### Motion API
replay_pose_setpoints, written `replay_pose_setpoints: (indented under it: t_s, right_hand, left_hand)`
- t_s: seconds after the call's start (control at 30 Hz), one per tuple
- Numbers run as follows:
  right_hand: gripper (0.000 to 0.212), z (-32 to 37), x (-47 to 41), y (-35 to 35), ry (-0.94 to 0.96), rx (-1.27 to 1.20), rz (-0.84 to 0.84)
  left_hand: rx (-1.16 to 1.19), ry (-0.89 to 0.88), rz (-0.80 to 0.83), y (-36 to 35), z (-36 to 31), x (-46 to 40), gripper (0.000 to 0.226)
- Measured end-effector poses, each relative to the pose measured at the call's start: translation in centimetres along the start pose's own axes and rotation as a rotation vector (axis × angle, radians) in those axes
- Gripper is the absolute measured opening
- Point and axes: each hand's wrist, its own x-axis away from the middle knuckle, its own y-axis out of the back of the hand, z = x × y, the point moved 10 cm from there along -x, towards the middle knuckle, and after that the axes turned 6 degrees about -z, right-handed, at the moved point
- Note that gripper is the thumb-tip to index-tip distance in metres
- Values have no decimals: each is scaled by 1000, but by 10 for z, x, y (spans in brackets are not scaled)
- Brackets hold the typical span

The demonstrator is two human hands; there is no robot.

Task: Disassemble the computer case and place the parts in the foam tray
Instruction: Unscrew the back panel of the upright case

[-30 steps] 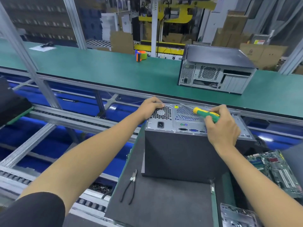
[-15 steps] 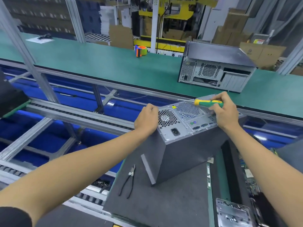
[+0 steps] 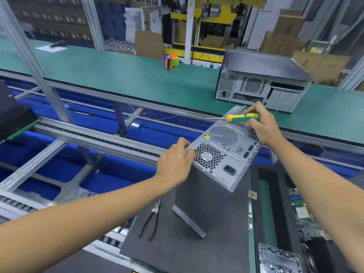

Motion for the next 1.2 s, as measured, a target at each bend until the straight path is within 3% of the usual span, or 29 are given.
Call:
replay_pose_setpoints:
  t_s: [0.2, 0.5, 0.63, 0.77, 0.97, 1.07, 1.13, 1.2]
  right_hand:
    - [41, 5, -16, -11, 74, 34, 94]
    - [32, 7, -31, -32, 120, 87, 261]
    - [30, 7, -30, -32, 118, 90, 262]
    - [30, 8, -28, -31, 118, 88, 262]
    - [29, 6, -24, -25, 103, 54, 202]
    - [22, 5, -21, -20, 72, -45, 135]
    - [19, 1, -20, -16, 25, -121, 72]
    - [18, 0, -19, -14, -21, -181, 23]
  left_hand:
    - [60, 30, -14, -11, 0, 18, 16]
    - [162, 47, 82, -26, -3, 37, 21]
    - [585, 308, 306, -61, 24, 19, 35]
    - [771, 580, 483, -132, 58, 21, 54]
    - [889, 549, 680, -174, 32, 34, 21]
    - [953, 618, 628, -176, 35, 35, 15]
    - [915, 685, 544, -177, 50, 36, 33]
    - [809, 671, 536, -176, 56, 40, 66]
